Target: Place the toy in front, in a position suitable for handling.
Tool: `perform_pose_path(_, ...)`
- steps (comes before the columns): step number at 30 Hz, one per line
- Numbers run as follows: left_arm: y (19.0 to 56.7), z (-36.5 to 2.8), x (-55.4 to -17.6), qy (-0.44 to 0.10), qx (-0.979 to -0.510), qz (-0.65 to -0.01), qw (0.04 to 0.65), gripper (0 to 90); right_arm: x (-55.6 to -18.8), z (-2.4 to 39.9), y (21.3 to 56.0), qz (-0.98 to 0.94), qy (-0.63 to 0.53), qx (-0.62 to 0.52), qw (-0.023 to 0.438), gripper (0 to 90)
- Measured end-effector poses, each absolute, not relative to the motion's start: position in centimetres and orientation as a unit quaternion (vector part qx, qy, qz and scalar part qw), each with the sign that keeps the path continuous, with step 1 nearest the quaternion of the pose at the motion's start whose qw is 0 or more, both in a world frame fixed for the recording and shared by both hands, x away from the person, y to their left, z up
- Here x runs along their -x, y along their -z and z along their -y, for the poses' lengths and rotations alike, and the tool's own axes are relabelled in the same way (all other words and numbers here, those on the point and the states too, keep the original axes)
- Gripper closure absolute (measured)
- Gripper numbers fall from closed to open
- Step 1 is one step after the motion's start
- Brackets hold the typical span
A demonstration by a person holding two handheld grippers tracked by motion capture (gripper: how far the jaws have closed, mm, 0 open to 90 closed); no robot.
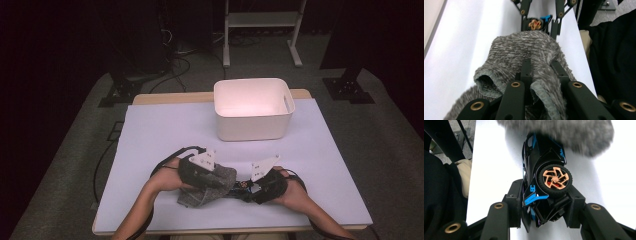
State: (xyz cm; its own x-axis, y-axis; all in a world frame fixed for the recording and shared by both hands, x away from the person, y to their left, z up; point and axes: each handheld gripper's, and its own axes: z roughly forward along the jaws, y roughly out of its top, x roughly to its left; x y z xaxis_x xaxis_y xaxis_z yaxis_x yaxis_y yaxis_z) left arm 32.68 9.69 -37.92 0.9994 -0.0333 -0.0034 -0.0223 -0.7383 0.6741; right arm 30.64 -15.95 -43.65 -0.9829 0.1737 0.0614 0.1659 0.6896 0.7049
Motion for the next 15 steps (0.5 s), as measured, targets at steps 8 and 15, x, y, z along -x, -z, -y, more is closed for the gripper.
perform_pose_path(8, 37.8, -12.7, -32.8, -0.003, -0.932, -0.017, 0.362, 75.7, -30.7, 15.9, 43.6, -0.919, -0.383, -0.094, 0.002, 56.1)
perform_pose_path(15, 38.5, -13.7, -32.8, 0.007, -0.930, -0.034, 0.365, 75.7, -30.8, 15.9, 43.6, -0.920, -0.380, -0.091, 0.001, 56.1)
